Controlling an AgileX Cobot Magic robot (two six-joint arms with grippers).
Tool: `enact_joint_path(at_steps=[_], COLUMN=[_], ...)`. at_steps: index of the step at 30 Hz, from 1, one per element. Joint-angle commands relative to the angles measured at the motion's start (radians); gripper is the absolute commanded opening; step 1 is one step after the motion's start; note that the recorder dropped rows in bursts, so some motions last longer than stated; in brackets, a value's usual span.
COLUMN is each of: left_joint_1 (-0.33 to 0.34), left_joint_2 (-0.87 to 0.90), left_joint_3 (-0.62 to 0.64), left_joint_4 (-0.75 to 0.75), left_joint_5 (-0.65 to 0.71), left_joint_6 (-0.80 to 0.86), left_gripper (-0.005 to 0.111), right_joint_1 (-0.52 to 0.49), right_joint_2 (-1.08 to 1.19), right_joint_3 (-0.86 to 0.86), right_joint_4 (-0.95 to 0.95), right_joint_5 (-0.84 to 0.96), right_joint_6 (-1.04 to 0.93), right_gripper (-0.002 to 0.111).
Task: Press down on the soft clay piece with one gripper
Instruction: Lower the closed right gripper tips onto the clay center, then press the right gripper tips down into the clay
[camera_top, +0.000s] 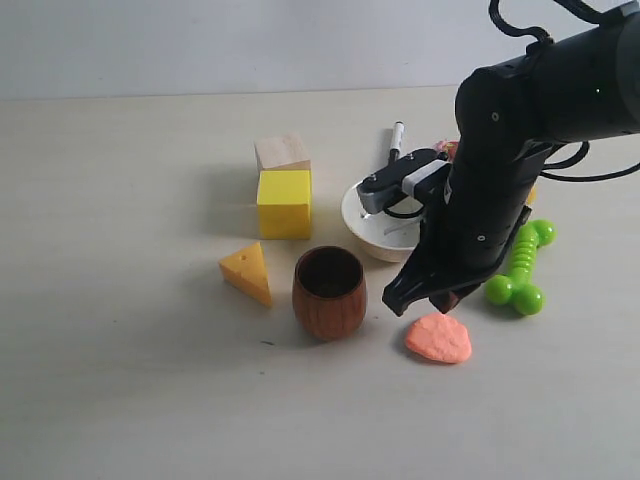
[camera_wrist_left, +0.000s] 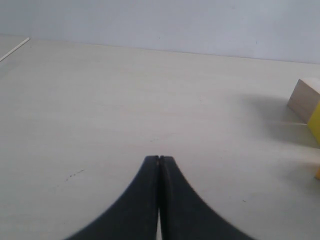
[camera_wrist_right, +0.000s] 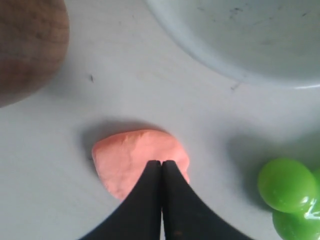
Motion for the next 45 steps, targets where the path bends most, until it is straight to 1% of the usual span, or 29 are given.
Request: enact_joint_path(at_steps=[1, 10, 13, 16, 23, 34, 45], left_joint_1=[-0.005, -0.005, -0.005, -0.005, -0.005, -0.005, -0.005], left_joint_2=[-0.006, -0.006, -0.006, -0.006, -0.006, -0.006, -0.006], left_joint_3=[-0.003, -0.003, -0.003, -0.003, -0.003, -0.003, -0.003], left_joint_4=[-0.007, -0.007, -0.007, -0.007, -0.007, -0.007, -0.007], left_joint_5=[-0.011, -0.011, -0.011, -0.011, -0.011, -0.011, -0.011], left_joint_6=[-0.004, -0.004, -0.004, -0.004, -0.004, -0.004, -0.004], left_gripper=[0.000, 0.000, 0.000, 0.000, 0.000, 0.000, 0.000], right_joint_1=[0.002, 0.002, 0.002, 0.002, 0.002, 0.002, 0.002], right_joint_2=[-0.002, -0.002, -0.002, -0.002, -0.002, 0.003, 0.089], right_joint_3=[0.006, 0.011, 0.047, 0.084, 0.089, 0.096, 0.096], right_joint_4=[-0.007, 0.002, 0.006, 0.025, 0.097, 0.093, 0.088], right_joint_5=[-0.023, -0.023, -0.053, -0.094, -0.092, -0.110, -0.116], right_joint_6=[-0.010, -0.009, 0.000, 0.000, -0.007, -0.004, -0.002], right_gripper=[0.000, 0.000, 0.000, 0.000, 0.000, 0.000, 0.000])
